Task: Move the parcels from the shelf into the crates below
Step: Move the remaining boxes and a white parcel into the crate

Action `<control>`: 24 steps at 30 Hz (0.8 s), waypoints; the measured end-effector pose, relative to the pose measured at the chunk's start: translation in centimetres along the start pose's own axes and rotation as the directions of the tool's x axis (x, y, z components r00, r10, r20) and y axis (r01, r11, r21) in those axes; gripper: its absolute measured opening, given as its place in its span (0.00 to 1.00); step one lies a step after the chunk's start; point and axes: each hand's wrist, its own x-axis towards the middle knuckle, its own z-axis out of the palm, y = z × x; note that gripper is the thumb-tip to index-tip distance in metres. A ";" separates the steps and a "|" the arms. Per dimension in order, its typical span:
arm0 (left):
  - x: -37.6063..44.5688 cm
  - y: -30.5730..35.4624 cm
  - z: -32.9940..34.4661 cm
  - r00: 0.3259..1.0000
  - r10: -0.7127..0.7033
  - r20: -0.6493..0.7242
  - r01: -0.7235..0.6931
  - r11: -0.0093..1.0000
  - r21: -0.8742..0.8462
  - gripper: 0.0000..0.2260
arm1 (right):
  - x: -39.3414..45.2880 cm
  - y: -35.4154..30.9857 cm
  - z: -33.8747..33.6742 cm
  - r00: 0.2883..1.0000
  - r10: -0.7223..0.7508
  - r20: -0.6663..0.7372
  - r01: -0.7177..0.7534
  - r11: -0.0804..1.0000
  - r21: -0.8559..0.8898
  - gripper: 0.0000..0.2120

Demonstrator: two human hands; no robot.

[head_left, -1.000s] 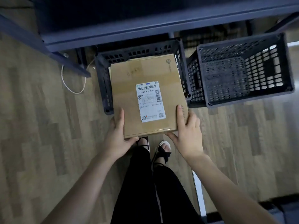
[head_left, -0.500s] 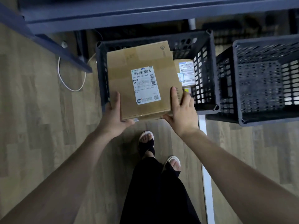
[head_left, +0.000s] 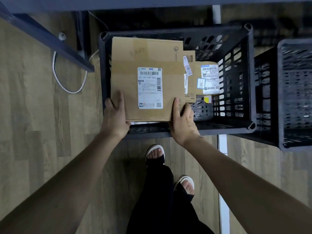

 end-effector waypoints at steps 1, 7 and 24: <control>0.2 0.0 0.2 1.000 0.009 -0.008 -0.008 0.999 0.032 0.46 | 0.5 0.0 0.0 0.999 0.010 0.033 -0.011 1.000 0.023 0.38; 1.4 0.1 1.7 1.000 -0.002 -0.015 0.005 0.981 0.193 0.41 | 2.2 0.3 0.3 0.997 -0.002 0.080 -0.004 0.998 0.068 0.40; 2.8 0.5 4.0 0.991 0.124 -0.047 -0.085 0.869 0.488 0.49 | 3.6 0.6 -1.2 0.964 -0.225 -0.141 0.202 0.966 -0.159 0.37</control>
